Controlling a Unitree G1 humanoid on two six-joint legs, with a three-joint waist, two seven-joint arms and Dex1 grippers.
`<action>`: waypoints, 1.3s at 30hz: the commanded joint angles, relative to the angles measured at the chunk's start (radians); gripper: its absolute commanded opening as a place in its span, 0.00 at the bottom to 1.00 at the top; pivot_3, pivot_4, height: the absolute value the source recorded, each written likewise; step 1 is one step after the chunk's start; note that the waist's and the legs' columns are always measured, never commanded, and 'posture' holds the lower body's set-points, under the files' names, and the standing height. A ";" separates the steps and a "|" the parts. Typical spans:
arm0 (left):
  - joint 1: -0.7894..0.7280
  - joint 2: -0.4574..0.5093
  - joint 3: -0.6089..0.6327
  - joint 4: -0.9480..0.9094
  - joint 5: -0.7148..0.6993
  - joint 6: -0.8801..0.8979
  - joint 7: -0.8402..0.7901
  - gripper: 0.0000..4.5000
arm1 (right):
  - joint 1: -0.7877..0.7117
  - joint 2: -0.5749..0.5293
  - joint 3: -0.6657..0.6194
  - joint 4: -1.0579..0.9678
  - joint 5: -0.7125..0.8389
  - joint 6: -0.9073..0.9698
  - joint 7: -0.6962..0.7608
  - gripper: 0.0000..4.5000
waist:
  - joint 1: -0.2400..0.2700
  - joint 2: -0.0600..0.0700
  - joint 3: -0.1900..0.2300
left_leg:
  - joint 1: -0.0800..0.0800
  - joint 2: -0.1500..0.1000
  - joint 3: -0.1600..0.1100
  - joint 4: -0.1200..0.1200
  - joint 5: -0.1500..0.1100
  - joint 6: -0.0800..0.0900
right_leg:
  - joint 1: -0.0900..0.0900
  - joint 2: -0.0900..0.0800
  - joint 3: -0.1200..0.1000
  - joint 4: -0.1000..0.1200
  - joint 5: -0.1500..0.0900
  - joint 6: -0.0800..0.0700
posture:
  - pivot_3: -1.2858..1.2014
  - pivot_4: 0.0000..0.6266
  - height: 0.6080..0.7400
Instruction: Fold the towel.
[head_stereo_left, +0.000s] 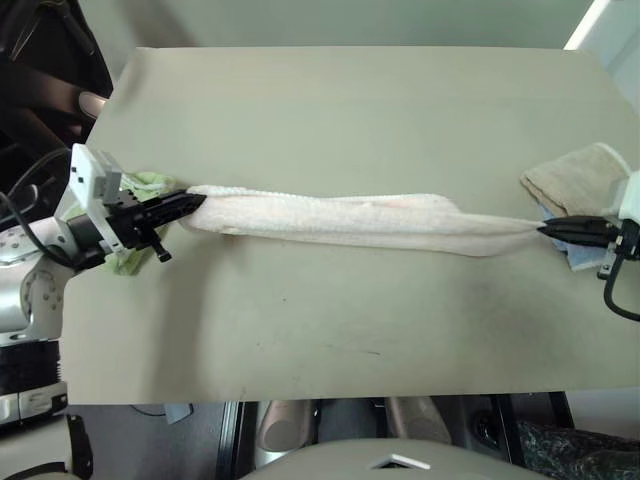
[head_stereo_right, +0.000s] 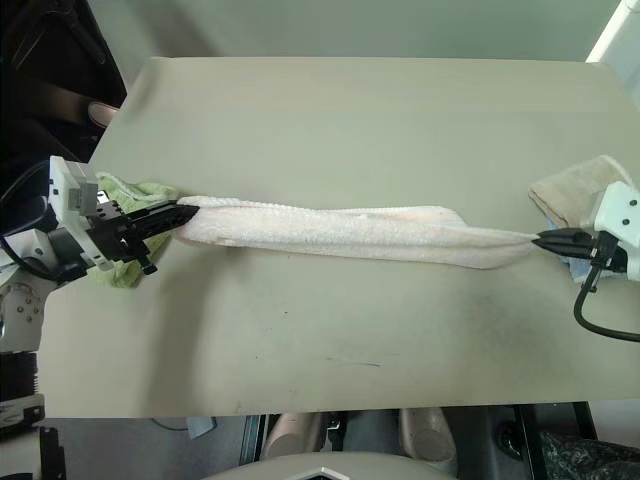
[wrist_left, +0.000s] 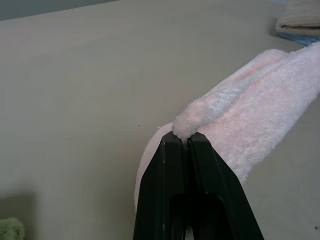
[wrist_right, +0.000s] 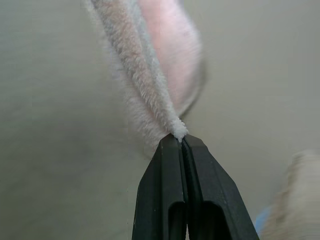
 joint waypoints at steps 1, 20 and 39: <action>-0.061 -0.012 -0.041 0.115 0.137 -0.096 0.105 0.00 | -0.150 0.060 0.076 0.110 -0.115 -0.072 -0.105 0.00 | -0.001 0.000 0.000 | 0.001 0.000 0.000 0.000 0.000 0.000 | 0.001 0.000 0.000 0.000 0.000 0.000 | 0.52 0.24 0.97; -0.145 -0.066 -0.150 0.288 0.339 -0.346 0.183 0.00 | -0.443 0.222 0.273 0.455 -0.335 -0.313 -0.215 0.00 | 0.002 0.000 0.000 | 0.000 0.000 0.000 0.001 0.002 0.003 | 0.000 -0.002 0.000 0.002 0.006 -0.001 | 0.52 0.24 0.97; -0.200 -0.073 -0.185 0.345 0.350 -0.375 0.115 0.00 | -0.437 0.222 0.274 0.513 -0.328 -0.346 -0.184 0.00 | 0.001 0.000 0.000 | -0.001 0.000 0.000 0.000 0.001 0.003 | -0.001 -0.002 -0.001 0.001 0.008 0.000 | 0.52 0.24 0.97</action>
